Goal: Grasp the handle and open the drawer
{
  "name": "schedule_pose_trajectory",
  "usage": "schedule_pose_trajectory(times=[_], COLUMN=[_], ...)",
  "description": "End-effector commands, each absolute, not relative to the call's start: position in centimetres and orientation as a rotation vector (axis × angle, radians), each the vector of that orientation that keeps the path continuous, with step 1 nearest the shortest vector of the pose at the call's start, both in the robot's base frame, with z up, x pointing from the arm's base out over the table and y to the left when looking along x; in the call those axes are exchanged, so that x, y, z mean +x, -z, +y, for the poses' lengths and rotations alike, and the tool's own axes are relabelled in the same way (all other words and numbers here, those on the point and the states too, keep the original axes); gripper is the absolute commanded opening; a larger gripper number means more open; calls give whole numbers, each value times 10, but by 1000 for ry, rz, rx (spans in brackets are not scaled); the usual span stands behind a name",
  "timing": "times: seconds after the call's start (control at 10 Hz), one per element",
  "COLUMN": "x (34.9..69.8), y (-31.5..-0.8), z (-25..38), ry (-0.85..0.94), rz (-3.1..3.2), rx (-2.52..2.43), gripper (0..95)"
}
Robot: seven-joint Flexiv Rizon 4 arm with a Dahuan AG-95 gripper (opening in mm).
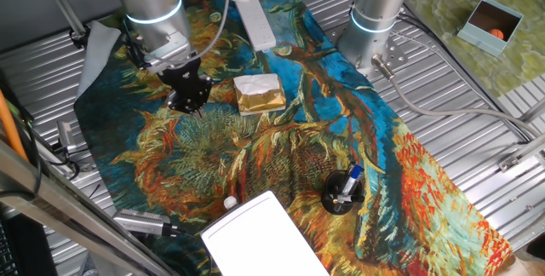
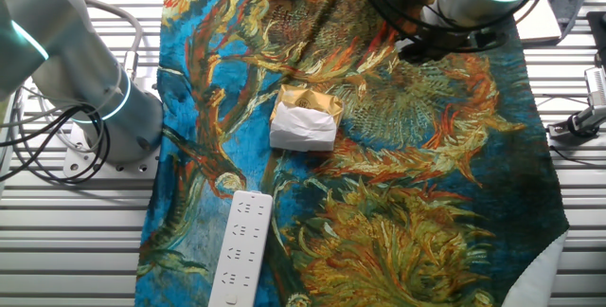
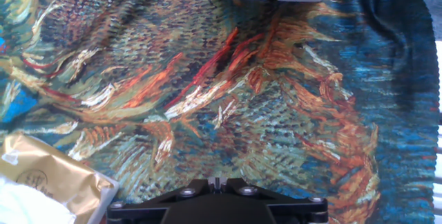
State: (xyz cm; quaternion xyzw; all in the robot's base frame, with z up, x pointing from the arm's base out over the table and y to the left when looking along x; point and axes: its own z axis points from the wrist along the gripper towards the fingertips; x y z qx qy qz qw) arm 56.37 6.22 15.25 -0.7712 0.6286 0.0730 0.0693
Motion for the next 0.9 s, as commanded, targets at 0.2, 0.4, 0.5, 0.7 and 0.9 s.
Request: schedule_pose_trajectory(times=[0.2, 0.4, 0.5, 0.7, 0.9], x=[564, 564, 564, 564, 564], y=[-153, -153, -153, -153, -153], z=[62, 62, 62, 62, 62], ry=[-224, -222, -219, -222, -227], rz=[1894, 1886, 1887, 1900, 1920], rx=[-2320, -2329, -2331, -2319, -2302], gripper=[0, 0, 0, 0, 0])
